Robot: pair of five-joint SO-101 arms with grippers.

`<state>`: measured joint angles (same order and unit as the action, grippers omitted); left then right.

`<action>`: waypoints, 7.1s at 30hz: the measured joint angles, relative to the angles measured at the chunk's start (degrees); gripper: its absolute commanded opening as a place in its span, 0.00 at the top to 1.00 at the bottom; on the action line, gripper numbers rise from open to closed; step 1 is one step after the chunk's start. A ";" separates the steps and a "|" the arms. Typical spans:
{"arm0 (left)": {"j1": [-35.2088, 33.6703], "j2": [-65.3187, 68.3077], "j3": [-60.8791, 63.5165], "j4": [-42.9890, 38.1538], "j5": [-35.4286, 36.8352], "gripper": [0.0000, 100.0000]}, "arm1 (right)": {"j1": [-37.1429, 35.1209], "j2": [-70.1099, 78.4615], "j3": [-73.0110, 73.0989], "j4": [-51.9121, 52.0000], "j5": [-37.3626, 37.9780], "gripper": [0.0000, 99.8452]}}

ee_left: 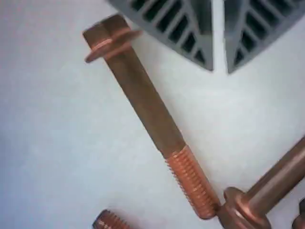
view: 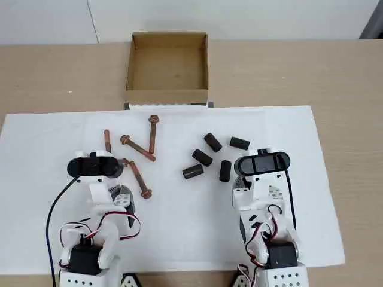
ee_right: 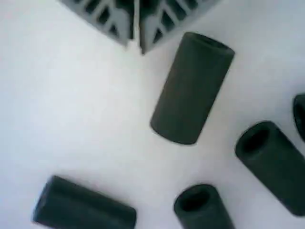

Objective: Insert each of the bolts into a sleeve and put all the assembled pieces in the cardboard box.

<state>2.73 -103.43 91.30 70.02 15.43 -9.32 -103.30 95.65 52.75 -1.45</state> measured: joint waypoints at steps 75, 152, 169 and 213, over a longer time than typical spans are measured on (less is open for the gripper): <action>-3.52 5.98 -23.82 2.64 -9.41 1.00 | -0.09 0.00 -0.09 0.00 0.00 1.00; -13.19 75.34 -58.55 12.48 -20.04 0.99 | -11.43 111.82 -88.00 29.80 -8.09 0.87; -13.19 75.34 -55.12 11.08 -19.96 0.99 | -8.88 117.01 -89.76 29.54 -6.42 0.88; -1.41 96.97 -90.29 27.96 -15.38 1.00 | -8.09 101.98 -90.64 36.13 -5.63 1.00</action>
<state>1.32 -6.46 1.01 97.98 0.04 -17.41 -1.32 5.01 88.88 -7.08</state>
